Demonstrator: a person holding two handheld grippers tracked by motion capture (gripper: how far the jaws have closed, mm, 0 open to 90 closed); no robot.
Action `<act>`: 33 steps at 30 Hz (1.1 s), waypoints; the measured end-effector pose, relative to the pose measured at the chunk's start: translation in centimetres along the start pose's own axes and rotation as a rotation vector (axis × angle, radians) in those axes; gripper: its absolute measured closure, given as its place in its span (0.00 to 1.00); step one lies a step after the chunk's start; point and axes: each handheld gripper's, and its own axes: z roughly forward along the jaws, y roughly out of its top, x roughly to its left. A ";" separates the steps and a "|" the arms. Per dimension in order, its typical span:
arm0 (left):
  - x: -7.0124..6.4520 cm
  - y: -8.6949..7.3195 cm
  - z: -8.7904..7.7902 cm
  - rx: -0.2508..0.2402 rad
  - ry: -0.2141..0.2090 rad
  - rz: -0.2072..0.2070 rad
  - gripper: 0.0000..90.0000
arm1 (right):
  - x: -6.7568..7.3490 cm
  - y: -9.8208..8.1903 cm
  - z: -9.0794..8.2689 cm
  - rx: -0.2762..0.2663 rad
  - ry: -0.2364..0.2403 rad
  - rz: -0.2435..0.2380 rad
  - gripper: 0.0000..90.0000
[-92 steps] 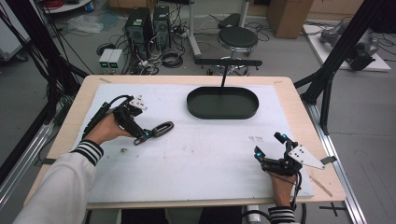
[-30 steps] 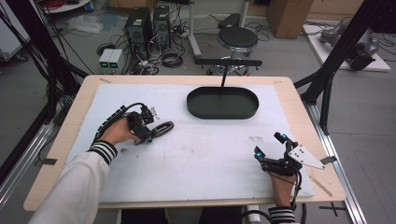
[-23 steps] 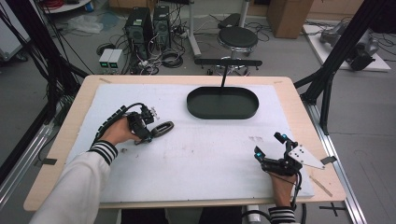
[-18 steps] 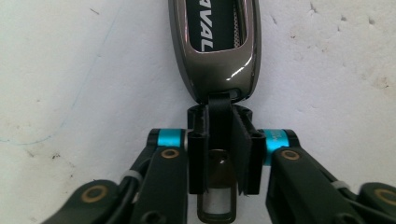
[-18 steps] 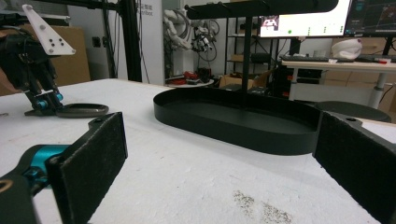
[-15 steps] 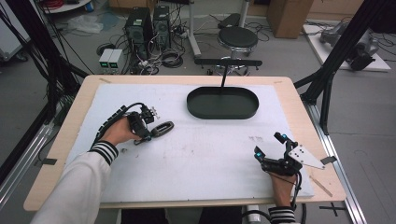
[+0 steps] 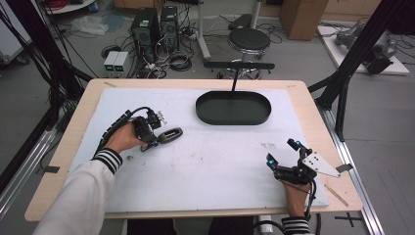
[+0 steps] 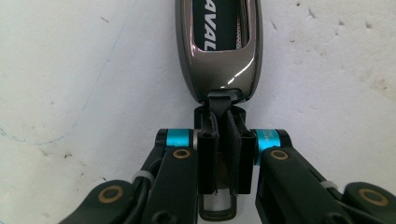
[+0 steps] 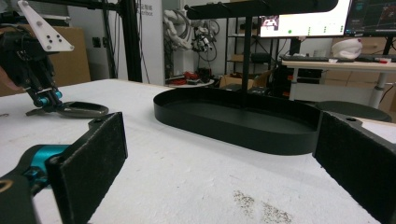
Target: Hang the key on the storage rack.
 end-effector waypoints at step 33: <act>-1.8 -0.4 -5.9 -0.378 -0.121 0.120 0.94 | -0.1 3.8 2.0 0.093 0.123 -0.014 0.02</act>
